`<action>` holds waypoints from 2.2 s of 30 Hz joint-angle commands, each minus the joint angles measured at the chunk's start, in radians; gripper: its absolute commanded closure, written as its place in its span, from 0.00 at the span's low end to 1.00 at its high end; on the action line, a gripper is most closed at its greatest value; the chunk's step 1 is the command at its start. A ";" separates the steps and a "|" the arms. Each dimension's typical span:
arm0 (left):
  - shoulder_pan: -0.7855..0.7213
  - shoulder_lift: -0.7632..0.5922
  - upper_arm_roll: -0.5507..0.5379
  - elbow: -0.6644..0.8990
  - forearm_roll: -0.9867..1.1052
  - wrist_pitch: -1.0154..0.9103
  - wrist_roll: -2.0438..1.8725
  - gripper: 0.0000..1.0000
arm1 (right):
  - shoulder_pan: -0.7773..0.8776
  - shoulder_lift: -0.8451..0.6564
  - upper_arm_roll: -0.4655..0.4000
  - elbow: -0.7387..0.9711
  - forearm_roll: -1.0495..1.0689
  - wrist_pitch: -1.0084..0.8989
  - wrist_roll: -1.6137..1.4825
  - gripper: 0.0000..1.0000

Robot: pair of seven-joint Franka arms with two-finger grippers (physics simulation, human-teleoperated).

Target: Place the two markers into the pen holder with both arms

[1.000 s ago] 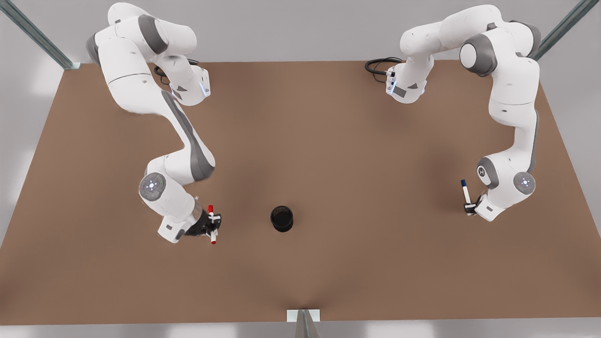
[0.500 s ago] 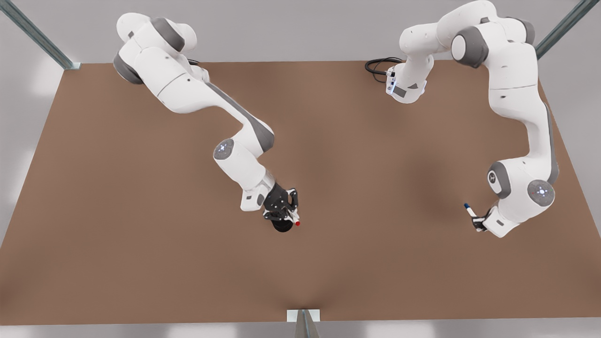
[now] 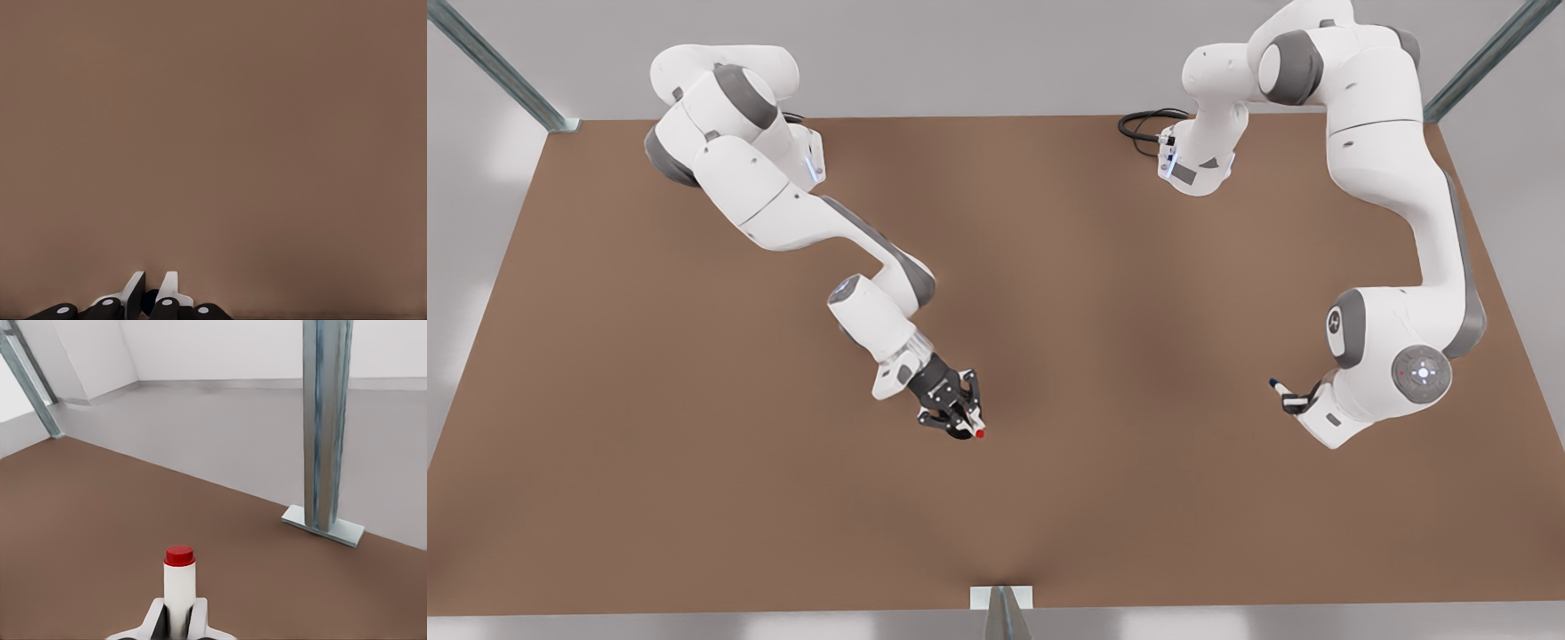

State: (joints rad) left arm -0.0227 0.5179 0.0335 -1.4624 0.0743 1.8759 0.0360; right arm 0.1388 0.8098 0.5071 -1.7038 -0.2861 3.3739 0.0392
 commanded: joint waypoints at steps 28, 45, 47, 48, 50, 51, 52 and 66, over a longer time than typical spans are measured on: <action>-0.585 0.042 -0.027 0.123 -0.341 0.574 -1.248 0.79 | -0.013 -0.477 -0.466 0.389 0.297 -1.752 0.028 0.00; -0.654 0.243 -0.023 0.119 -0.245 0.738 -1.300 0.79 | -0.038 -0.475 -0.458 0.389 0.338 -1.749 0.037 0.00; -0.663 0.258 -0.023 0.116 -0.238 0.749 -1.302 0.79 | -0.036 -0.477 -0.453 0.389 0.338 -1.751 0.037 0.00; -0.666 0.264 -0.021 0.114 -0.238 0.749 -1.300 0.79 | -0.038 -0.477 -0.455 0.389 0.338 -1.751 0.037 0.00; -0.674 0.277 -0.021 0.113 -0.232 0.753 -1.300 0.79 | -0.038 -0.475 -0.456 0.388 0.337 -1.751 0.036 0.00; -0.674 0.281 -0.021 0.113 -0.191 0.753 -1.299 0.37 | -0.038 -0.475 -0.456 0.388 0.337 -1.751 0.036 0.00; -0.674 0.278 -0.023 0.114 -0.153 0.753 -1.302 0.00 | -0.038 -0.477 -0.456 0.388 0.337 -1.751 0.036 0.00; -0.046 -0.298 -0.086 0.122 -0.053 -0.426 -0.122 0.00 | -0.033 -0.475 -0.455 0.388 0.254 -1.737 0.037 0.00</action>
State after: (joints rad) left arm -0.0842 0.2501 -0.0393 -1.3403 -0.0390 1.7944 -0.7581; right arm 0.1058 0.3357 0.0519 -1.3167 -0.0147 1.6315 0.0727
